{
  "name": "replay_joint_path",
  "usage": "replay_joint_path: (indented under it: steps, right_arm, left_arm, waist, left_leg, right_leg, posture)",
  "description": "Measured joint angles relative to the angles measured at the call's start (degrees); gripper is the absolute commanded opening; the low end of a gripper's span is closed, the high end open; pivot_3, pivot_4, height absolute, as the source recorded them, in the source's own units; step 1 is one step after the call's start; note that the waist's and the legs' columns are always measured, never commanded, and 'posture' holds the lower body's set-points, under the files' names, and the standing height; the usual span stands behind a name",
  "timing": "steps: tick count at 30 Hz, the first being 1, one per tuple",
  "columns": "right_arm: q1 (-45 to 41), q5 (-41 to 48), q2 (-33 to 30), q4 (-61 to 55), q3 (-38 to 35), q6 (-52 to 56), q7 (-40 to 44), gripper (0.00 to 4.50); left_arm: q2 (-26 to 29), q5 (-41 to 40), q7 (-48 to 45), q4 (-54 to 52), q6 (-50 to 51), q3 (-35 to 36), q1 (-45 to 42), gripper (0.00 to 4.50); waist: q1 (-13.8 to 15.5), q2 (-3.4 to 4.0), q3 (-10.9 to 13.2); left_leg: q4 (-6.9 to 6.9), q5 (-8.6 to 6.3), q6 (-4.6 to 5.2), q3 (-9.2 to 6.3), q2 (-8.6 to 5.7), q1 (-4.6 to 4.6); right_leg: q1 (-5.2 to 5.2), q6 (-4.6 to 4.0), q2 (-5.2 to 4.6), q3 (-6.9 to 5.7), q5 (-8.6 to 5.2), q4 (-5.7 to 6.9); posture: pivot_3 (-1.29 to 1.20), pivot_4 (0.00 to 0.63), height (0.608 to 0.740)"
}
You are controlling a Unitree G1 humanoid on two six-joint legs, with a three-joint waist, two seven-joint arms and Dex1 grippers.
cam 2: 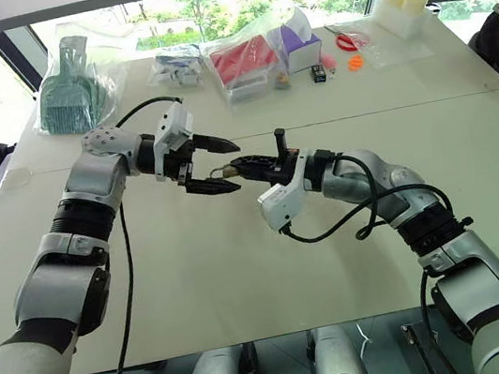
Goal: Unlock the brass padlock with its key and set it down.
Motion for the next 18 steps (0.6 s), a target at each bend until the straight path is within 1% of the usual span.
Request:
replay_joint_path:
  steps: [1, 4, 8, 11, 12, 18]
  right_arm:
    - [0.0, 0.0, 0.0, 0.4, 0.0, 0.1, 0.0, 0.0]
    - [0.0, 0.0, -0.3, 1.1, 0.0, 0.4, 0.0, 0.0]
    - [0.0, 0.0, -0.3, 1.1, 0.0, 0.6, 0.0, 0.0]
    - [0.0, 0.0, -0.4, 1.1, 0.0, 0.7, 0.1, 0.0]
    - [0.0, 0.0, -0.4, 1.1, 0.0, 0.8, 0.1, 0.0]
    - [0.0, 0.1, -0.4, 1.1, 0.0, 1.0, 0.3, 0.0]
  left_arm:
    - [0.4, -0.3, 0.3, -0.4, 0.4, 0.5, 0.0, 4.48]
    - [1.9, -1.8, 0.4, -2.5, 2.0, 2.3, 0.0, 3.6]
    - [3.1, -2.8, 0.4, -5.7, 4.1, 2.8, 0.4, 1.72]
    - [3.9, -3.6, 0.5, -8.6, 5.5, 2.8, 2.2, 0.23]
    - [4.0, -3.7, 0.5, -9.4, 5.9, 2.8, 2.9, 0.04]
    - [5.8, -3.7, -0.5, -13.8, 8.5, 1.6, 7.3, 0.04]
  waist:
    - [-0.1, 0.0, 0.0]
    - [-0.2, 0.0, 0.0]
    - [-0.1, 0.0, 0.0]
    - [-0.2, 0.0, 0.0]
    - [-0.2, 0.0, 0.0]
    - [-0.2, 0.0, 0.0]
  left_leg:
    - [0.0, 0.0, 0.0, 0.0, 0.0, 0.0]
    - [0.0, 0.0, 0.0, -0.01, 0.01, 0.0]
    - [0.0, 0.0, -0.01, -0.01, 0.01, 0.01]
    - [0.0, 0.0, -0.01, -0.02, 0.01, 0.01]
    - [0.0, 0.0, -0.01, -0.02, 0.01, 0.01]
    - [0.0, 0.01, -0.02, -0.02, 0.01, 0.02]
  right_leg:
    - [0.0, 0.0, 0.0, 0.0, 0.0, 0.0]
    - [-0.01, 0.0, 0.0, 0.0, 0.0, 0.01]
    - [0.0, 0.0, 0.0, 0.0, 0.0, 0.02]
    - [0.0, 0.0, 0.0, 0.0, 0.0, 0.03]
    - [0.0, 0.0, 0.0, 0.0, 0.0, 0.03]
    - [0.0, 0.0, 0.0, 0.01, 0.0, 0.06]
  posture:
    - [0.0, 0.15, 0.74]
    - [0.0, 0.15, 0.74]
    - [0.0, 0.15, 0.74]
    - [0.0, 0.15, 0.74]
    - [0.0, 0.15, 0.74]
    - [0.0, 0.15, 0.74]
